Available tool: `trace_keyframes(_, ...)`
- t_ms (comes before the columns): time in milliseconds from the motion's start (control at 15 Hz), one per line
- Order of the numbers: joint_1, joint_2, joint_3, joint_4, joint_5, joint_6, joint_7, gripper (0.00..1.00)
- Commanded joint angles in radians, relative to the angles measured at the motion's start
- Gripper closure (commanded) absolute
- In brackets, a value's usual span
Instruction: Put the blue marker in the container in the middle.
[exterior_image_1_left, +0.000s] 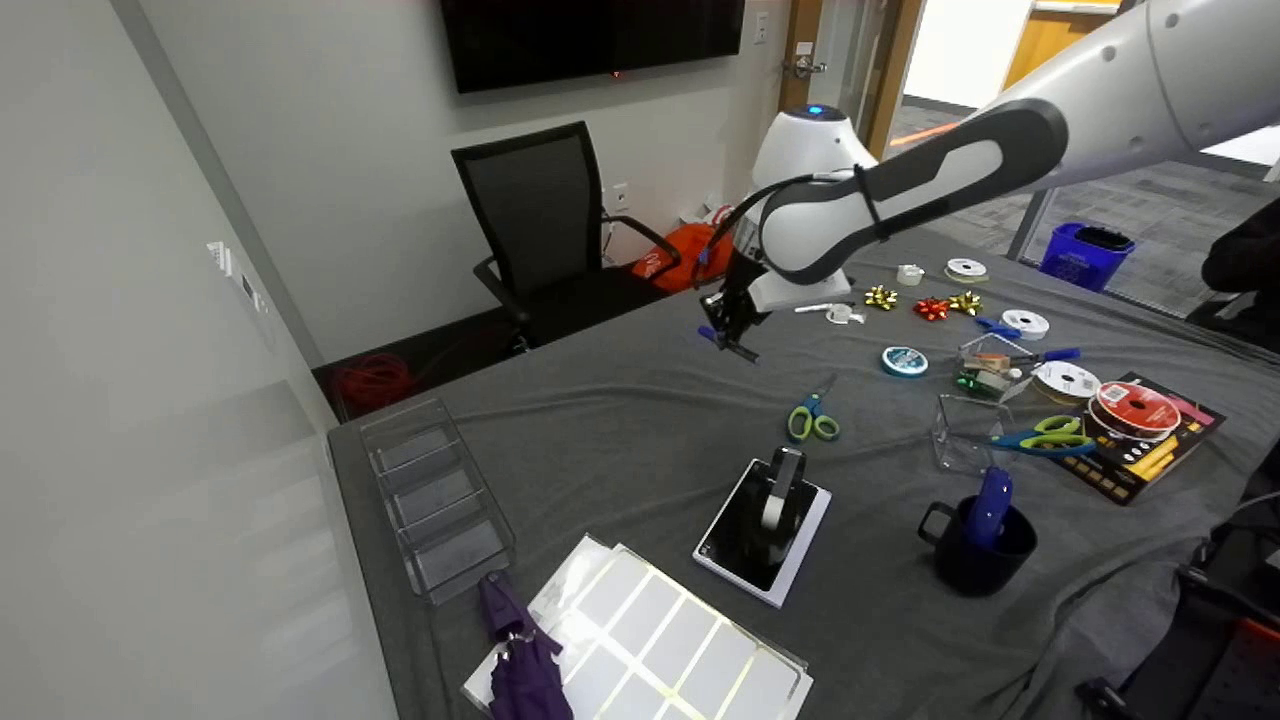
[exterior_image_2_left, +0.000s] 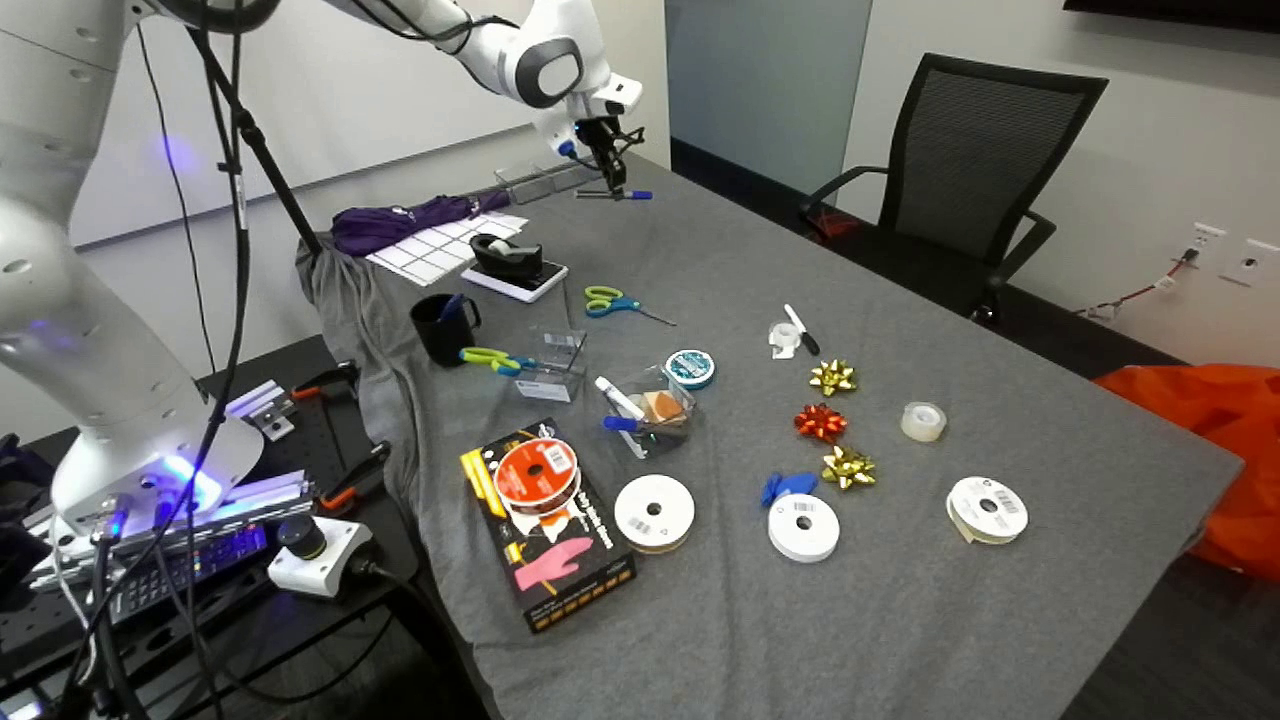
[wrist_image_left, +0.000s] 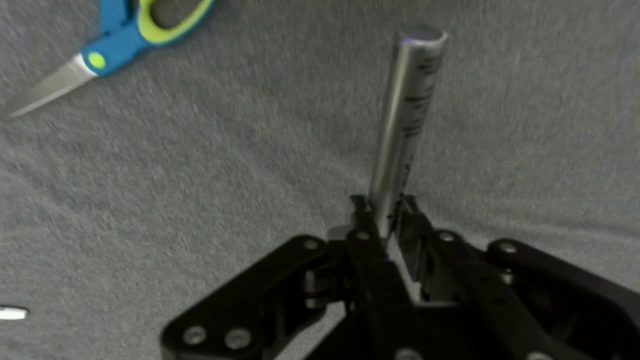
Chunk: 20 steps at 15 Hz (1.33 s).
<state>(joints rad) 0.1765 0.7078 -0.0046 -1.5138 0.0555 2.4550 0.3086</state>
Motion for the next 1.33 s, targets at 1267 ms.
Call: trace_keyframes(1267, -0.189, -0.878, -0.032, -1.009, -0.068, -0.22, -0.427, 0.96)
